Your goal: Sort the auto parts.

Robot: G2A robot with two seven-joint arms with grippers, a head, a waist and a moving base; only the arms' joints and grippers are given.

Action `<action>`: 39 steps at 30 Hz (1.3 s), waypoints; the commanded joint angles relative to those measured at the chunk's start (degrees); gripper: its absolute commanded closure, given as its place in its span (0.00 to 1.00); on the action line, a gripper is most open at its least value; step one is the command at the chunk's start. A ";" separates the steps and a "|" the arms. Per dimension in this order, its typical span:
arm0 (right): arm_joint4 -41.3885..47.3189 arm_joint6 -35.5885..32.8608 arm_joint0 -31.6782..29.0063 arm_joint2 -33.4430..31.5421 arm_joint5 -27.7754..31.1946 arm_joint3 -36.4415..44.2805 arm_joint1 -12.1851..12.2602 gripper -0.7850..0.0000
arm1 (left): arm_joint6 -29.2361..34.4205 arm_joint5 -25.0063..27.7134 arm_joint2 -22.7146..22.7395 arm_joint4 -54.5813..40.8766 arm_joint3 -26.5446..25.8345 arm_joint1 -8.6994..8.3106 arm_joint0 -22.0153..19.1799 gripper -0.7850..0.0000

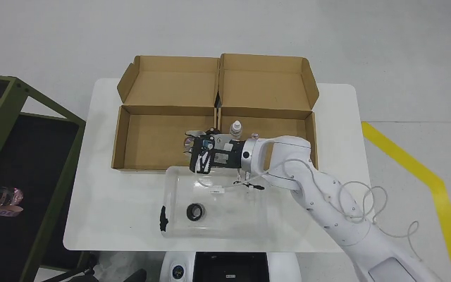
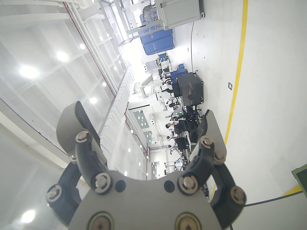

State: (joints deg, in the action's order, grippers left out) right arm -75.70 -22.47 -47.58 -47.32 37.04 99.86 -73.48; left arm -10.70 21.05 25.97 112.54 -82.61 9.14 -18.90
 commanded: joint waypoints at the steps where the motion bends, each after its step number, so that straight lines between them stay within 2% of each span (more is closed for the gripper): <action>1: 0.14 0.20 0.60 0.14 -0.20 -1.25 -0.18 1.00 | 0.00 0.00 0.00 0.00 0.00 0.00 0.00 0.00; 16: 1.15 0.51 6.38 2.82 -2.98 -10.89 -2.38 1.00 | 0.00 0.00 0.00 0.00 0.00 0.00 0.00 0.00; 24: 2.20 0.98 10.08 5.24 -4.01 -19.31 -4.17 1.00 | 0.00 0.00 0.00 0.00 0.00 0.00 0.00 0.00; 39: 2.81 -0.88 15.82 10.77 -5.65 -29.32 -8.16 1.00 | 0.00 0.00 0.00 0.00 0.00 0.00 0.00 0.00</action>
State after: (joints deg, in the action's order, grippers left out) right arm -72.93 -23.18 -32.02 -36.92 31.48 71.10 -81.38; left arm -10.70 21.05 25.97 112.54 -82.61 9.14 -18.90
